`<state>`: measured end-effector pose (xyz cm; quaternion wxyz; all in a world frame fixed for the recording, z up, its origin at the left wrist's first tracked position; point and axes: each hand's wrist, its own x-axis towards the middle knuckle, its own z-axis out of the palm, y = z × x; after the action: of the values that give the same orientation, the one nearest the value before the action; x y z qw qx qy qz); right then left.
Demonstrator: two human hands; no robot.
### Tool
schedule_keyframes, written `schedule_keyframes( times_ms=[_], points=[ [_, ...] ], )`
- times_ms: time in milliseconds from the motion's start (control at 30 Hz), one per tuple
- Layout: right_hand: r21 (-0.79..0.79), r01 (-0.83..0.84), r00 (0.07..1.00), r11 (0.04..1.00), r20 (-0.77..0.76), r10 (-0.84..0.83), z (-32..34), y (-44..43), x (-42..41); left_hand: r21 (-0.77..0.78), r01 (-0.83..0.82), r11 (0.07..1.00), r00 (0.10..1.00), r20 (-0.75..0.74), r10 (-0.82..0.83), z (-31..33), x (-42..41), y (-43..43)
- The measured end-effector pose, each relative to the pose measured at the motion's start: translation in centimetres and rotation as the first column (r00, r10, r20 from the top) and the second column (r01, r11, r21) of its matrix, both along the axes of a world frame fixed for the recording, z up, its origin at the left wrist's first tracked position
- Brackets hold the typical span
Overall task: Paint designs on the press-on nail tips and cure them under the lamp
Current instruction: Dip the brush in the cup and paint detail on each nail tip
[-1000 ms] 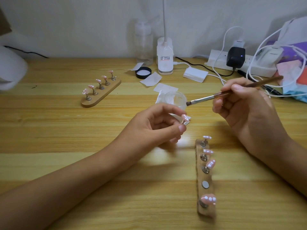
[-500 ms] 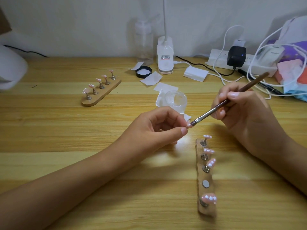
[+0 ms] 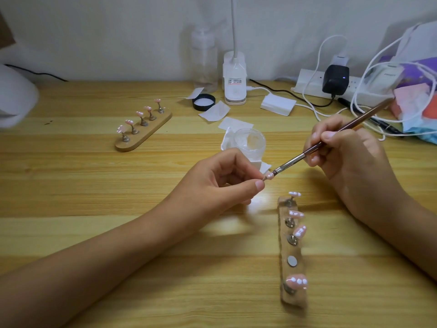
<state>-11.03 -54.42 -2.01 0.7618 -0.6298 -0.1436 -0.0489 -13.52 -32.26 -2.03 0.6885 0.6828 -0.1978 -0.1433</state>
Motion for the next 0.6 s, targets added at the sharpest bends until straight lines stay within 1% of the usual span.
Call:
schedule_keyframes(
  times_ms=[133, 333, 500, 600],
  points=[
    [0.101, 0.02, 0.999, 0.995, -0.033, -0.017, 0.2, 0.04, 0.12, 0.038, -0.012, 0.999, 0.999, 0.031, 0.011, -0.02, -0.05, 0.0],
    [0.037, -0.076, 0.997, 0.996, -0.011, 0.076, 0.13, 0.36, -0.28, 0.052, -0.02, 0.998, 0.999, 0.037, 0.018, -0.08, 0.03, -0.07],
    [-0.009, -0.007, 1.0, 1.0, -0.024, 0.007, -0.14, 0.19, -0.02, 0.063, -0.021, 0.998, 0.999, 0.04, 0.018, -0.13, 0.02, -0.05],
    [0.049, 0.013, 0.999, 0.999, -0.052, -0.011, -0.11, -0.07, 0.15, 0.077, -0.022, 0.997, 0.999, 0.048, 0.018, -0.13, -0.05, -0.05]
  ],
)
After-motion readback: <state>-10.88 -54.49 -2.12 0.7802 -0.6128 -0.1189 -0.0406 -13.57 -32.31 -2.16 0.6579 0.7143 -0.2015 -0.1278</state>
